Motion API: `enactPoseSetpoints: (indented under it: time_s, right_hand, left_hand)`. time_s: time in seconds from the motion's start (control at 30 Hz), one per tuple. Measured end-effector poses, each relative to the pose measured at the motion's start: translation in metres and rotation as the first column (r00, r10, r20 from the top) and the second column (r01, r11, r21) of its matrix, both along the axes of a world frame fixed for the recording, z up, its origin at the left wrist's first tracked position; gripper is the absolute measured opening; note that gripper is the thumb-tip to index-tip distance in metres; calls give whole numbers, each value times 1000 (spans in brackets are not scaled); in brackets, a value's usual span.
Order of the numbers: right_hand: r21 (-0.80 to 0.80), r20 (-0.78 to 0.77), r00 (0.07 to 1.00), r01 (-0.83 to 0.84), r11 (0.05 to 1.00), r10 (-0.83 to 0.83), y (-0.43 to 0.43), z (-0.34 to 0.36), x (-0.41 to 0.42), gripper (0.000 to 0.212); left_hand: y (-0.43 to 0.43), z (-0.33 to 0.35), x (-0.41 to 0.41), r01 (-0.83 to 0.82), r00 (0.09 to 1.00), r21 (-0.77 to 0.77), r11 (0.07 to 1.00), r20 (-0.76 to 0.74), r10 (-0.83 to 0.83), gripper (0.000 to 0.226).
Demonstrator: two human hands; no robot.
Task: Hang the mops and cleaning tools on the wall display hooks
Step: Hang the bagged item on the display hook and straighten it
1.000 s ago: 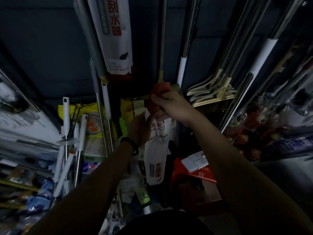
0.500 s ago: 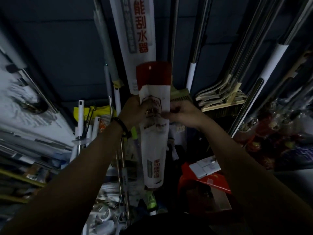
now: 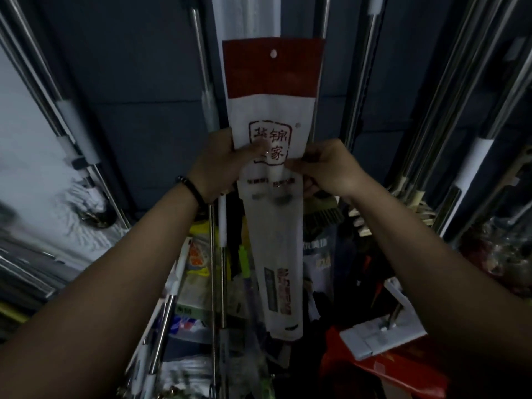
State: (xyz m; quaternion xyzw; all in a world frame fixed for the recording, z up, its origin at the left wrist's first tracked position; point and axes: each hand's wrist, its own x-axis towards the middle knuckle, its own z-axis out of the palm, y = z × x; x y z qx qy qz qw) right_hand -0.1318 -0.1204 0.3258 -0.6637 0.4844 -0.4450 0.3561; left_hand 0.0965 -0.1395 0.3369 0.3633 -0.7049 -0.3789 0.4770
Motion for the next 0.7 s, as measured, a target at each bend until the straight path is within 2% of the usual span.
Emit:
enactPoseSetpoints:
  time_s: [0.07, 0.2, 0.3, 0.37, 0.47, 0.53, 0.6, 0.7]
  right_hand:
    - [-25, -40, 999, -21, 999, 20, -3, 24, 1, 13]
    - [-122, -105, 994, -40, 992, 28, -5, 85, 4, 31]
    - [-297, -155, 986, 6, 955, -55, -2, 135, 11, 41]
    - [-396, -93, 992, 39, 918, -82, -2, 170, 15, 28]
    - [-504, 41, 992, 124, 855, -120, -9, 220, 22, 36]
    - [-517, 113, 989, 140, 845, -95, -18, 248, 26, 39]
    - [-511, 150, 985, 153, 846, -87, -25, 270, 31, 31]
    - [-530, 193, 976, 192, 826, -103, -31, 298, 40, 25]
  left_hand:
    - [-1, 21, -1, -51, 999, -46, 998, -8, 51, 41]
    - [-3, 67, -2, -113, 987, -83, 990, -125, 102, 30]
    - [-7, 106, -3, -132, 974, -101, 986, -196, 110, 31]
    - [-8, 135, -3, -118, 974, -149, 982, -210, 85, 32]
    - [-8, 177, 0, -113, 986, -231, 966, -145, 80, 31]
    - [-11, 203, 3, -118, 990, -265, 957, -108, 92, 26]
    - [-12, 228, 6, -128, 990, -245, 961, -88, 109, 24]
    - [-15, 263, 9, -174, 983, -209, 962, -99, 156, 34]
